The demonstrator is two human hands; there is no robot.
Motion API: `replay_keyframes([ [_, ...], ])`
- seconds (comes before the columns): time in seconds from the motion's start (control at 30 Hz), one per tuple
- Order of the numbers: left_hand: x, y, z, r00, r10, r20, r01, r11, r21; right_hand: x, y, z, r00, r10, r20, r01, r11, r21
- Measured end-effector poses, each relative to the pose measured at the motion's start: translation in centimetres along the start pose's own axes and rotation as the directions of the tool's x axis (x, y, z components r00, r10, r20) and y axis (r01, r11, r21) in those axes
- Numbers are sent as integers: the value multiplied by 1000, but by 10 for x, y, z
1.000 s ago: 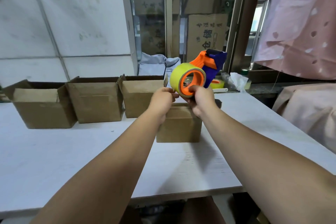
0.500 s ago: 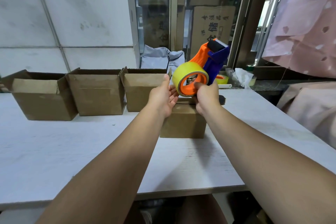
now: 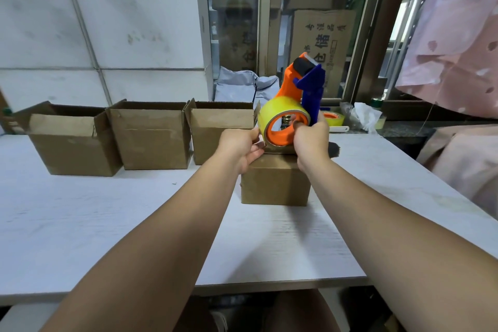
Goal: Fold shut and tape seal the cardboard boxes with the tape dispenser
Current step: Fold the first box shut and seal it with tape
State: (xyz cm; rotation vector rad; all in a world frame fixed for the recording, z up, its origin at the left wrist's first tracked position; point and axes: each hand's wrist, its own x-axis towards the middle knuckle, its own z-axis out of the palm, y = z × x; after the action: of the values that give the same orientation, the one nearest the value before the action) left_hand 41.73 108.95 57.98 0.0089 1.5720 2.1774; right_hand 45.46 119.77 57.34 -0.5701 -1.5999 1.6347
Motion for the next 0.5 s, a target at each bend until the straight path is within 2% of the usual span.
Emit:
replay_keyframes([
  [0.17,6,3,1,1000,-12,-8,13,990,144,-3,-11,0,996,-72,60,79,989,-124],
  [0.4,4,4,-1,999,-53,0,52,977,208,-13,-8,-16,977,-213,-30,188,913,-361],
  [0.5,4,7,-4,996,-84,31,76,975,210,-13,-9,-20,972,-220,-79,175,909,-379],
])
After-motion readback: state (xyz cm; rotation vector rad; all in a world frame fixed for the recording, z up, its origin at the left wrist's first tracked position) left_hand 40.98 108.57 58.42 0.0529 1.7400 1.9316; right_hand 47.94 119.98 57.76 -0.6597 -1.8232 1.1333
